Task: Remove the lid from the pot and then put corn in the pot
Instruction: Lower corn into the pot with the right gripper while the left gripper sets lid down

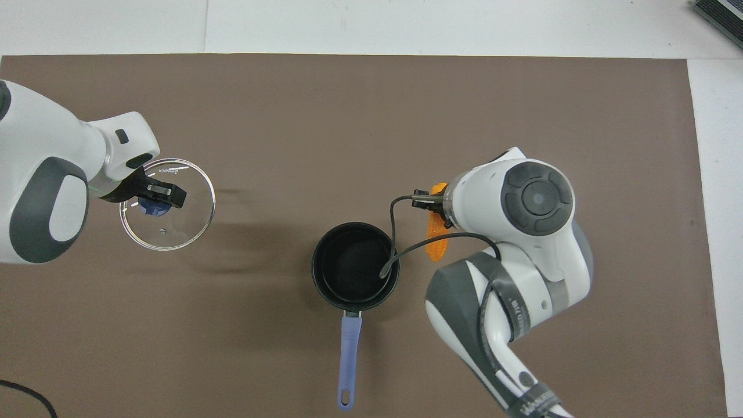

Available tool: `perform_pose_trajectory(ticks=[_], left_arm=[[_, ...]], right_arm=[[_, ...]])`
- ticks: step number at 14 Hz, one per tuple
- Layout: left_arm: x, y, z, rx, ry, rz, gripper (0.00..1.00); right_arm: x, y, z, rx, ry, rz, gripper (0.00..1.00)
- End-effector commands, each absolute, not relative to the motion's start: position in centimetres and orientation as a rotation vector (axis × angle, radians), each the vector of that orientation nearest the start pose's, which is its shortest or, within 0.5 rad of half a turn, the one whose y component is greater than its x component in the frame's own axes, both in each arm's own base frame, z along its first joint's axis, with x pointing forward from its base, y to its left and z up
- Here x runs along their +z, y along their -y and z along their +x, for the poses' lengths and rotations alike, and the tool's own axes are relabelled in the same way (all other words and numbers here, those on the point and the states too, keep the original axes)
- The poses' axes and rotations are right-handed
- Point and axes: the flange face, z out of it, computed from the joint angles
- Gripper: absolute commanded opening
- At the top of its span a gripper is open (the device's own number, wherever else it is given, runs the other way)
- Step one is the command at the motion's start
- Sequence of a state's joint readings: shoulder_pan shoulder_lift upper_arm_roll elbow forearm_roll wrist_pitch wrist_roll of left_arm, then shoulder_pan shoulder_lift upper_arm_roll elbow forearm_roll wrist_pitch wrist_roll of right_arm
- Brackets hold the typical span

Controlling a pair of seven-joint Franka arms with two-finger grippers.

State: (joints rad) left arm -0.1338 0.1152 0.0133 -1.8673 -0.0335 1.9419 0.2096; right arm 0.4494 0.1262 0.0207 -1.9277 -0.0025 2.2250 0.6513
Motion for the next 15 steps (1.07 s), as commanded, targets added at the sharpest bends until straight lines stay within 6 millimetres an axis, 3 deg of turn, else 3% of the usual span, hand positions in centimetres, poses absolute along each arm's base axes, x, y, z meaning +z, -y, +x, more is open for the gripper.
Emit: perform_pose_trajectory(ticks=[1,3,7,10,11,12,13,15], left_arm=[[42.5,3.2,57.3,0.010,-0.558,-3.158,0.00],[40.6,1.0,56.9,-0.006,-0.572,-3.166,0.00],[36.6,-0.8,55.2,0.017,-0.519,-3.176,0.00],[34.3,-0.9,54.4,0.050,-0.503,-3.185,0.00],[34.3,-0.9,54.4,0.053,-0.497,-3.186,0.00],[34.4,-0.9,54.5,0.044,-0.502,-3.186,0.90],[34.7,-0.7,54.8,0.041,-0.498,-3.197,1.00],[35.0,-1.0,55.5,0.024,-0.479,-3.206,1.00]], right_arm=[[45.1,-30.3,52.1,-0.197,-0.330,-2.996,0.22],[45.3,-31.9,51.8,-0.160,-0.351,-2.953,0.20],[42.4,-36.3,51.4,-0.125,-0.383,-2.945,0.20],[39.9,-37.6,51.3,-0.122,-0.383,-2.947,0.20],[38.8,-37.8,51.4,-0.119,-0.382,-2.950,0.21],[38.0,-38.4,51.1,-0.125,-0.366,-2.947,0.21],[37.4,-38.8,50.9,-0.123,-0.353,-2.950,0.22],[36.4,-38.9,50.7,-0.106,-0.346,-2.961,0.30]])
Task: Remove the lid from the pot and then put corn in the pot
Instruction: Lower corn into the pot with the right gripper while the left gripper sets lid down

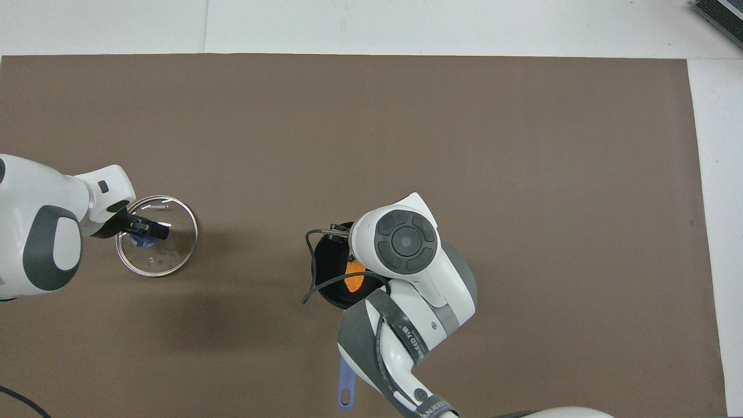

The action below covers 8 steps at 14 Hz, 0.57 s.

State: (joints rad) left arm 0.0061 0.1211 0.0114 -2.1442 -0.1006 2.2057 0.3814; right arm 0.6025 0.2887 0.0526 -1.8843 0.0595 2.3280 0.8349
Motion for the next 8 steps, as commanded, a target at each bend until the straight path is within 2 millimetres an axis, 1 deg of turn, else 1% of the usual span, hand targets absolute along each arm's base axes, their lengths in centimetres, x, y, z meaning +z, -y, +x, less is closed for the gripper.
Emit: perform_pose_trajectory(ticks=[1,2,3,4,5,6,7,8], left_arm=[[35.4,-1.0,55.8,0.009,-0.484,-3.203,1.00],[35.9,-1.2,56.2,-0.010,-0.472,-3.203,1.00],[36.8,-1.2,56.8,-0.039,-0.464,-3.201,1.00],[38.1,-0.7,57.5,-0.077,-0.470,-3.195,1.00],[38.9,-0.5,57.9,-0.104,-0.445,-3.196,1.00],[39.7,-0.1,58.3,-0.125,-0.386,-3.202,1.00],[40.8,0.6,58.7,-0.124,-0.351,-3.207,1.00],[42.2,1.4,59.2,-0.117,-0.296,-3.215,1.00]], right_arm=[[36.3,-38.9,50.7,-0.103,-0.344,-2.964,0.40],[36.2,-38.9,50.7,-0.101,-0.351,-2.964,0.42],[36.2,-38.9,50.6,-0.093,-0.355,-2.967,0.43],[36.0,-38.7,50.3,-0.085,-0.357,-2.971,0.49],[36.0,-38.7,50.2,-0.081,-0.355,-2.973,0.51],[36.0,-38.9,50.0,-0.077,-0.352,-2.973,0.62],[36.0,-38.9,50.0,-0.076,-0.363,-2.971,0.66],[36.0,-38.9,50.0,-0.075,-0.374,-2.969,0.78]])
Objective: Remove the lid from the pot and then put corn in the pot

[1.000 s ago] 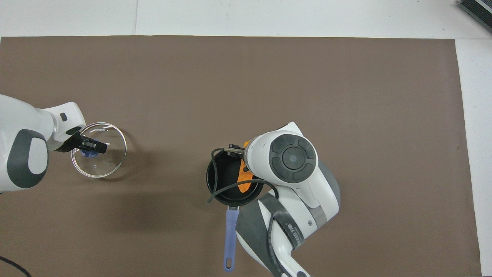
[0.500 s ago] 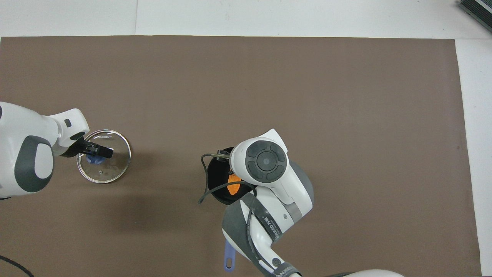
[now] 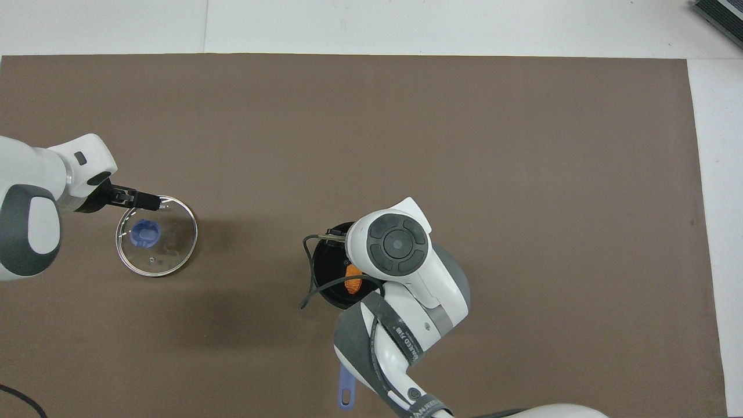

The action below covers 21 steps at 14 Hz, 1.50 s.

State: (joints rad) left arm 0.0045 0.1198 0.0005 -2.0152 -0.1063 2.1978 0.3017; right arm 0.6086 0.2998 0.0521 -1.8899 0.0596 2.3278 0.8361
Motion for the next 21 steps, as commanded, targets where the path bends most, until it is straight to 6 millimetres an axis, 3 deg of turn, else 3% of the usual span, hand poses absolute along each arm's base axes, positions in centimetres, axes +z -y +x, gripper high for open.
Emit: perform_pose_trajectory(ticks=[1,2,4,7,9,13,17,21], left_arm=[[43.4,1.9,59.4,-0.105,-0.211,-3.224,1.00],[44.6,2.2,59.5,-0.090,-0.129,-3.232,1.00],[47.7,1.5,60.0,-0.084,-0.134,-3.173,1.00],[52.5,0.4,60.0,-0.070,-0.130,-3.138,1.00],[56.2,-0.5,59.4,-0.036,-0.096,-3.139,1.00],[61.2,-0.4,56.5,-0.007,-0.014,-3.144,1.00],[63.8,0.6,55.2,0.118,-0.048,-3.140,1.00],[64.2,1.2,55.3,0.104,-0.060,-3.151,1.00]], right_arm=[[36.1,-39.0,49.9,-0.072,-0.383,-2.969,0.92],[36.3,-39.1,50.1,-0.073,-0.402,-2.966,0.99],[37.2,-39.5,50.5,-0.109,-0.409,-2.939,1.00],[41.3,-38.7,51.9,-0.171,-0.423,-2.900,1.00],[44.6,-36.8,51.9,-0.181,-0.443,-2.899,1.00],[48.8,-30.1,53.8,-0.220,-0.447,-2.927,1.00],[54.8,-18.4,55.5,-0.286,-0.455,-2.949,1.00],[59.5,-10.1,54.2,-0.295,-0.427,-2.991,1.00]])
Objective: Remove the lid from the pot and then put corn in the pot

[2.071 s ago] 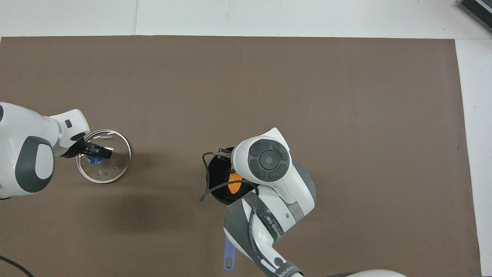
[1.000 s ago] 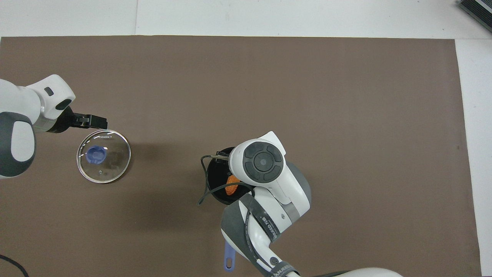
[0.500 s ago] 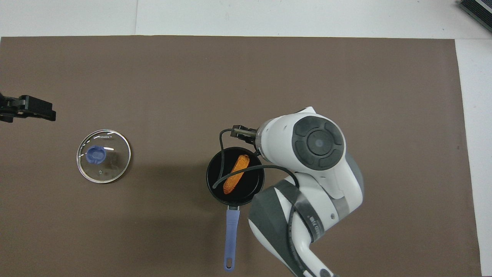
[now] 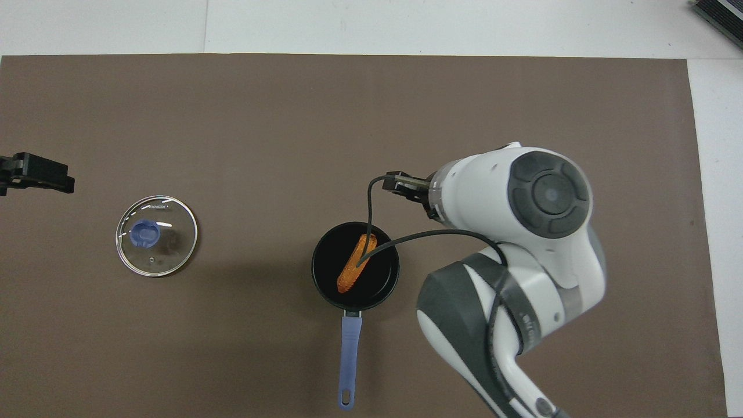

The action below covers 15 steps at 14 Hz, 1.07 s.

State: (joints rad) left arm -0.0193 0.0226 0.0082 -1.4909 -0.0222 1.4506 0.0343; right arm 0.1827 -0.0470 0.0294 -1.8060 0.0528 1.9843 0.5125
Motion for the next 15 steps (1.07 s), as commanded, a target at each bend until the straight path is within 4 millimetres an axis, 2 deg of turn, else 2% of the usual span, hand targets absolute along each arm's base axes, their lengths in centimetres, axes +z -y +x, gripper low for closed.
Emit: perform_pose_trajectory(ticks=[1,4,7,10,12,15], left_arm=[[64.2,1.3,55.3,0.097,-0.060,-3.153,1.00],[64.2,1.4,55.2,0.085,-0.089,-3.155,1.00],[64.0,1.4,55.0,0.090,-0.063,-3.156,1.00],[64.0,1.5,55.1,0.087,-0.065,-3.156,1.00],[63.9,1.5,55.1,0.082,-0.072,-3.156,1.00],[63.9,1.6,55.1,0.078,-0.072,-3.156,1.00]], right_arm=[[60.1,-8.7,53.7,-0.273,-0.395,-3.010,1.00],[63.4,-4.8,53.1,-0.209,-0.345,-3.044,1.00],[65.6,-2.2,52.9,-0.183,-0.247,-3.113,1.00],[66.5,-1.6,53.4,-0.041,-0.200,-3.159,1.00],[67.1,-1.4,54.1,-0.014,-0.197,-3.161,1.00],[67.3,0.4,54.4,-0.015,-0.244,-3.154,1.00]])
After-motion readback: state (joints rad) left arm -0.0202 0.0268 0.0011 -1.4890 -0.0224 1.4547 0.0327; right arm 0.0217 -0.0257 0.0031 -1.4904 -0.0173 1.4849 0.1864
